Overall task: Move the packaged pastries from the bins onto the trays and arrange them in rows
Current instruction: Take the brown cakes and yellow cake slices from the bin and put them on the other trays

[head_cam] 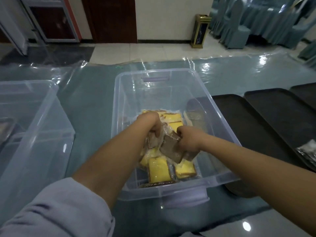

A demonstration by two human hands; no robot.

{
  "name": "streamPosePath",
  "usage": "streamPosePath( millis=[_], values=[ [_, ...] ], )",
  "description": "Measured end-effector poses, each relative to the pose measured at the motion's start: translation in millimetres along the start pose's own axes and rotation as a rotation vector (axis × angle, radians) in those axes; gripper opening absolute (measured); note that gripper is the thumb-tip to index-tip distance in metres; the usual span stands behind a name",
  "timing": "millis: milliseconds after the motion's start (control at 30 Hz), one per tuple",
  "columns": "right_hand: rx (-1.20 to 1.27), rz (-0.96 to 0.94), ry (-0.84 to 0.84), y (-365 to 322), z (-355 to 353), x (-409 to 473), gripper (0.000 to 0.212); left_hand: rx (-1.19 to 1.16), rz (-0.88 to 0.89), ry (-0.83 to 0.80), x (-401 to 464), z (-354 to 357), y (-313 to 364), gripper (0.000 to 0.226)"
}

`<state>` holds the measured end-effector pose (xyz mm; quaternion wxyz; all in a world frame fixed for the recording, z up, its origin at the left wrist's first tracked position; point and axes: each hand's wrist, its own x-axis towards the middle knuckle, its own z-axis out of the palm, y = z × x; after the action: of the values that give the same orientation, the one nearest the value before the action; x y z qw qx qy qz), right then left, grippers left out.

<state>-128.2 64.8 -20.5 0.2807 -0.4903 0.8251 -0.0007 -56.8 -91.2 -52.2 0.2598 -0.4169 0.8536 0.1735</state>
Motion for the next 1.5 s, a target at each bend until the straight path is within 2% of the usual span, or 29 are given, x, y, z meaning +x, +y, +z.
streamPosePath(
  millis=[67, 167, 267, 367, 433, 533, 600, 733, 833, 967, 1267, 1500],
  values=[
    [0.126, -0.011, 0.116, 8, -17, -26, 0.021, -0.016, 0.058, 0.055, -11, -9, 2, 0.056],
    [0.545, -0.034, 0.273, 19, -37, -76, 0.025, -0.113, 0.111, 0.177, -38, -30, 0, 0.053],
    [0.853, -0.111, 0.492, 32, -46, -128, 0.029, -0.239, 0.181, 0.41, -78, -46, -6, 0.057],
    [1.084, -0.133, 0.745, 47, -45, -170, 0.035, -0.556, 0.366, 0.62, -128, -46, 2, 0.053],
    [1.142, -0.11, 0.871, 63, -41, -189, 0.034, -0.813, 0.485, 0.662, -157, -42, 16, 0.043],
    [1.195, -0.049, 0.972, 95, -34, -209, 0.033, -1.103, 0.575, 0.641, -191, -26, 47, 0.038],
    [1.252, 0.004, 1.006, 119, -25, -221, 0.037, -1.232, 0.613, 0.564, -212, -10, 73, 0.038],
    [1.328, 0.096, 1.031, 174, -9, -239, 0.054, -1.351, 0.659, 0.448, -235, 28, 128, 0.039],
    [1.319, 0.08, 1.027, 221, -11, -258, 0.041, -1.354, 0.666, 0.406, -236, 41, 178, 0.04],
    [1.324, 0.041, 1.048, 287, -18, -282, 0.053, -1.278, 0.635, 0.426, -226, 57, 249, 0.043],
    [1.294, 0.151, 1.037, 432, 23, -318, 0.05, -1.256, 0.519, 0.266, -197, 137, 383, 0.043],
    [1.275, 0.168, 0.969, 502, 27, -325, 0.047, -1.169, 0.543, 0.168, -174, 126, 458, 0.05]
  ],
)
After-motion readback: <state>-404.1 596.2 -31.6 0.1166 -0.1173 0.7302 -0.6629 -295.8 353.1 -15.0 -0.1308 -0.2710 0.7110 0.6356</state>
